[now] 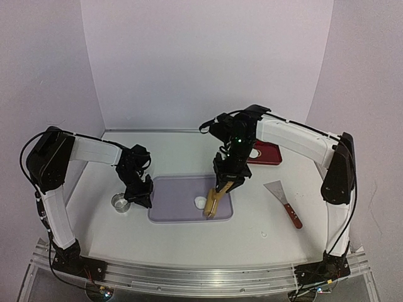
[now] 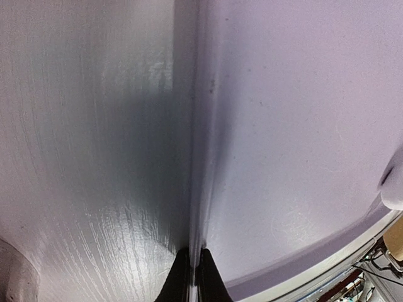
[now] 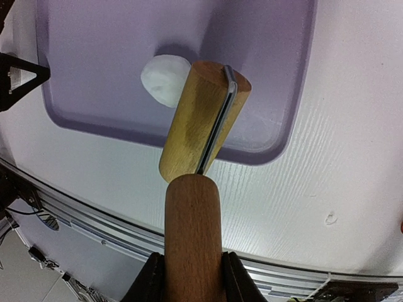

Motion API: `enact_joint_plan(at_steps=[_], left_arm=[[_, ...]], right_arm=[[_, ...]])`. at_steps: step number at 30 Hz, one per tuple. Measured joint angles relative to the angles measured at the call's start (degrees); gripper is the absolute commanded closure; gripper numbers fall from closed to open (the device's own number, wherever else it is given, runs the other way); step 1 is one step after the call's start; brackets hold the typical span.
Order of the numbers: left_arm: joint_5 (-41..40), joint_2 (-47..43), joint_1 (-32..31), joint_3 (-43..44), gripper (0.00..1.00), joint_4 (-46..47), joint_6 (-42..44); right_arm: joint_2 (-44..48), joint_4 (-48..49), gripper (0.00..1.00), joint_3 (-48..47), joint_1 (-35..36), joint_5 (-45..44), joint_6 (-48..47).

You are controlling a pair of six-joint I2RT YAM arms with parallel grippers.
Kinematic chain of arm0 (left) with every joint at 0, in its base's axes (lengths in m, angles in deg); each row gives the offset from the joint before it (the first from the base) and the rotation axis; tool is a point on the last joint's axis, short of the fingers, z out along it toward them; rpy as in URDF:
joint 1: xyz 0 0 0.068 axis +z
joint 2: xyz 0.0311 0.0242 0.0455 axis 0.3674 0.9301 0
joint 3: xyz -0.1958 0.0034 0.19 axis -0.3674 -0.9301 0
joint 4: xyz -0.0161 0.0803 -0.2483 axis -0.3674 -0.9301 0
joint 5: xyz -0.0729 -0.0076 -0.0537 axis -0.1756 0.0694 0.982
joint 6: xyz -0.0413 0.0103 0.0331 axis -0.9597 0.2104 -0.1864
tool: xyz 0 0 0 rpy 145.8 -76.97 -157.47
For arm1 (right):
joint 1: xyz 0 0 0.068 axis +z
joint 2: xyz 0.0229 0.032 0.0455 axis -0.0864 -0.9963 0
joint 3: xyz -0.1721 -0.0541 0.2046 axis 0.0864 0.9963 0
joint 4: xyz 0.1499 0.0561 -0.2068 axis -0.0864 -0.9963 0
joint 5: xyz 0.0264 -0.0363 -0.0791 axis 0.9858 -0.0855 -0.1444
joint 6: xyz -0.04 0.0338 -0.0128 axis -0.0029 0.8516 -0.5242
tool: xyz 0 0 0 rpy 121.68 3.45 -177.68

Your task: Roll out the dumpling wrappers from the dough

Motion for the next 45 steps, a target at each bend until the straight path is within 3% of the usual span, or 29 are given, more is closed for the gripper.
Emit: enact_joint_plan(at_steps=[14,23,45], left_arm=[[-0.5,0.4,-0.5,0.7,1.0,-0.1,0.1],[-0.5,0.4,-0.7,0.8,1.0,0.0,0.0],[-1.0,1.1,-1.6,1.8,1.0,-0.8,-0.7]], right_arm=[[-2.0,-2.2,1.0,-14.3,1.6,-4.1,3.1],[-7.8,-2.3,1.0,-14.3,1.8,-1.3,3.3],[-7.0,3.4,1.0,-6.3,0.8,1.5,-0.2]])
